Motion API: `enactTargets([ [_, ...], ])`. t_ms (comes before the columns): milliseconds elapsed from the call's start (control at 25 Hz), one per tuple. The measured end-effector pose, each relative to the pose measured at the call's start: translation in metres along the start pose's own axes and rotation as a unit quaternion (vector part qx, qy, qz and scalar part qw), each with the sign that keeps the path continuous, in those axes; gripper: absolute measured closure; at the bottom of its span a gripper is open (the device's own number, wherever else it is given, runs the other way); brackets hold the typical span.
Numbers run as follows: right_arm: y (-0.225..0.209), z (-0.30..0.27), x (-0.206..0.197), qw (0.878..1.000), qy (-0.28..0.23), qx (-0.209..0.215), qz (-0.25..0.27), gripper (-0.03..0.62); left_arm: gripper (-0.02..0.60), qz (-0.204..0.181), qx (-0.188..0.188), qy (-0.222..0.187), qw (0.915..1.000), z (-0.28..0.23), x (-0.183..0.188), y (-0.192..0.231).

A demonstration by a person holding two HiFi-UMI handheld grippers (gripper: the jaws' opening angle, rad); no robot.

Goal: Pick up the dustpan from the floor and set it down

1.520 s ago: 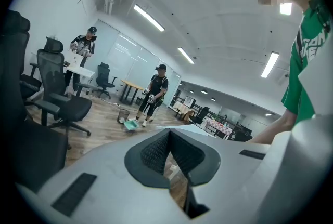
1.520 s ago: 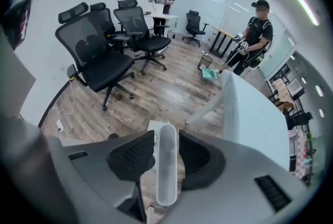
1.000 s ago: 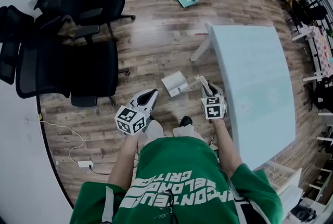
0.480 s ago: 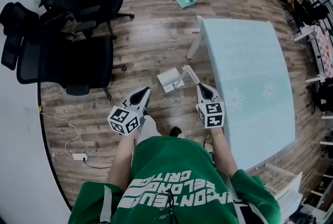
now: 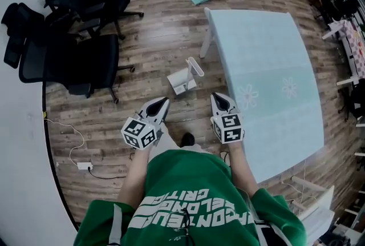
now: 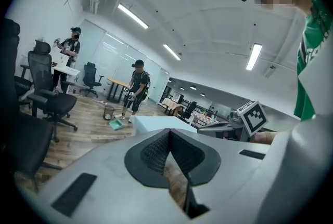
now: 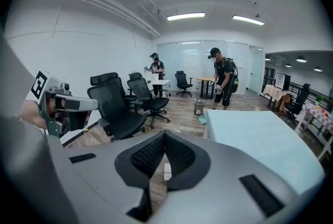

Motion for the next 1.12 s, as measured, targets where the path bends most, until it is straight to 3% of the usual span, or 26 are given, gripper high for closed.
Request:
enactTargets([
  [280, -0.006, 0.027, -0.020, 1.000, -0.009, 0.009, -0.005, 0.586, 0.580, -0.009, -0.011, -0.001, 0.9999, -0.012, -0.006, -0.038],
  [1120, -0.015, 0.052, -0.040, 1.000, -0.019, 0.013, -0.018, 0.586, 0.580, -0.020, -0.010, 0.012, 0.9997, -0.015, -0.020, -0.070],
])
Point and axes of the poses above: the fingertips, and each gripper's own axes: z backward along the fingers, y to its left, x out of its top, the point moved 1 cm from there along z, backward along the fingers, and after that the axes turned 4 degrees about -x, right-handed, at the moved point
